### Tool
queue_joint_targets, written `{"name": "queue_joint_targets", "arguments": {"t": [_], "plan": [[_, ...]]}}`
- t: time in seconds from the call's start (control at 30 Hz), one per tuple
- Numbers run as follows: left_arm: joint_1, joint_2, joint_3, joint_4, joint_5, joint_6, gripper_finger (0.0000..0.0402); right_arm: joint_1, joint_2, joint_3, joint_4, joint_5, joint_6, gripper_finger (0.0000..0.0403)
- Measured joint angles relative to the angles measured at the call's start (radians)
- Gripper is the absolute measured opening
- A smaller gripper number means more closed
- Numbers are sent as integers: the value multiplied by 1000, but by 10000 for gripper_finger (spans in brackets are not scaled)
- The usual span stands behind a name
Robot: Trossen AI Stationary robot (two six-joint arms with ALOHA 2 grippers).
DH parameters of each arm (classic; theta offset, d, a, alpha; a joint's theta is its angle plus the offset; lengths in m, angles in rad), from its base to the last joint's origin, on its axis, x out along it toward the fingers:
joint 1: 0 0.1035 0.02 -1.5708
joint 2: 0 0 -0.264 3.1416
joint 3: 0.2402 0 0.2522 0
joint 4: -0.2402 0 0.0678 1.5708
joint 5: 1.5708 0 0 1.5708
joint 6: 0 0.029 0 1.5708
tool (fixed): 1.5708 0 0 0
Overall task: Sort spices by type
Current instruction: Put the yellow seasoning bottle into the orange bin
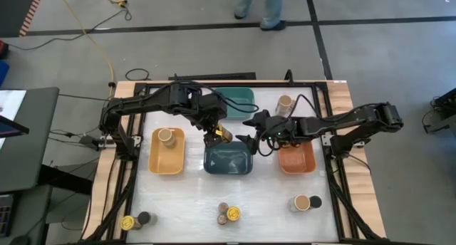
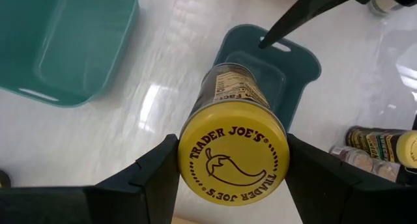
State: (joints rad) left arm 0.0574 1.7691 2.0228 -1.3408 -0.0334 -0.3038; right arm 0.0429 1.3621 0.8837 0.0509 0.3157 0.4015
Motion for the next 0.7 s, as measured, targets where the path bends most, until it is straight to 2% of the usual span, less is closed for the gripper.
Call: {"name": "queue_joint_targets", "arguments": {"t": [0.07, 0.17, 0.23, 0.43, 0.7], "plan": [[0, 0, 0, -4, -1, 0, 233, 8, 0, 0, 35, -4, -59, 359], [0, 0, 0, -3, -10, 0, 233, 43, 0, 0, 88, -17, -273, 359], [0, 0, 0, -3, -12, 1, 233, 65, 0, 0, 119, -26, -360, 359], [0, 0, 0, 1, -11, 3, 233, 61, 13, 0, 189, -23, -374, 359], [0, 0, 0, 12, -8, 11, 233, 56, 188, 128, 184, 3, -357, 358]]}}
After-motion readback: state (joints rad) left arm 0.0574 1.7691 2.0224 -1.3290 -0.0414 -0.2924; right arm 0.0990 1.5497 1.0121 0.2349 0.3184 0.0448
